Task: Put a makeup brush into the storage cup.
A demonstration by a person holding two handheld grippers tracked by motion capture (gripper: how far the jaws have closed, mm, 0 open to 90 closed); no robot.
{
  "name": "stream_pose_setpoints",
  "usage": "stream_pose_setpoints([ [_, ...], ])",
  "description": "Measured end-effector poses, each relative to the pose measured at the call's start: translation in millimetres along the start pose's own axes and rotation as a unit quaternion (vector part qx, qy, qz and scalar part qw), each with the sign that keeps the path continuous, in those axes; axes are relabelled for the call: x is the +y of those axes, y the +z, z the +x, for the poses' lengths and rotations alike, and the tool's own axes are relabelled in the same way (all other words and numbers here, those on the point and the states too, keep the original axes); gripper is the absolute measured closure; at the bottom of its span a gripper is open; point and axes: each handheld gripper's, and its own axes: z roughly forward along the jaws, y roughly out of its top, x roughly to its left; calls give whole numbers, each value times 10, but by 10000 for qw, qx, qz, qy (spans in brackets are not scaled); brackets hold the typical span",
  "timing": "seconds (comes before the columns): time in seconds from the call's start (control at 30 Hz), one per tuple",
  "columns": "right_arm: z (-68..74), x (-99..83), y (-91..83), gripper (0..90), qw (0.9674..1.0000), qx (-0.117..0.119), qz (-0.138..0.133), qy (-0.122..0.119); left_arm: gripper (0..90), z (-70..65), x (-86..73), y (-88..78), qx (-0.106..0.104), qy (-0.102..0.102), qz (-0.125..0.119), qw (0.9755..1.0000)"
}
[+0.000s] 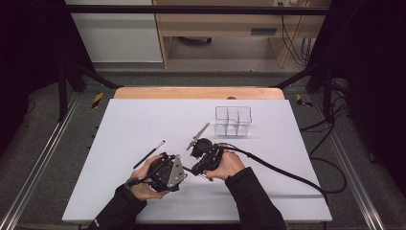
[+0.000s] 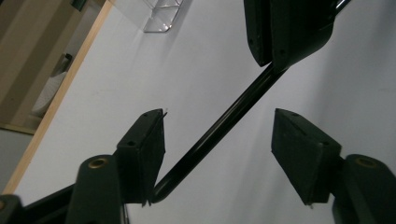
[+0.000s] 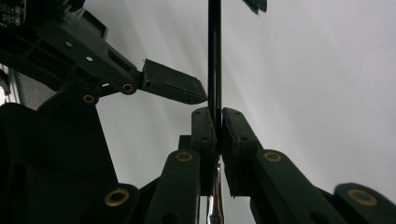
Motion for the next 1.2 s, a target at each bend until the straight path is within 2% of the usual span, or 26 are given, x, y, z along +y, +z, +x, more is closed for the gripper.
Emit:
stream_pose_setpoints([
  [0.17,6,1,11,843,10000,15,32,-3,448,-15,-2,4,-2,104,-6,9999],
  [0.27,10,2,15,843,10000,33,46,-15,495,-31,-4,10,13,260,33,9997],
  [0.33,14,3,16,843,10000,41,61,-32,522,-37,-5,15,8,286,27,9996],
  [0.5,28,13,16,843,9999,53,141,-59,573,-58,-3,24,60,563,34,9984],
  [0.53,28,13,16,843,9999,53,141,-59,581,-58,-3,24,60,563,34,9984],
  [0.67,43,21,17,843,9998,66,189,-86,619,-56,16,-4,106,803,25,9967],
  [0.83,44,23,9,843,9998,67,186,-97,666,-77,11,2,134,956,25,9953],
  [1.2,39,27,-27,843,9998,76,179,-104,750,-134,17,17,267,1433,32,9893],
])
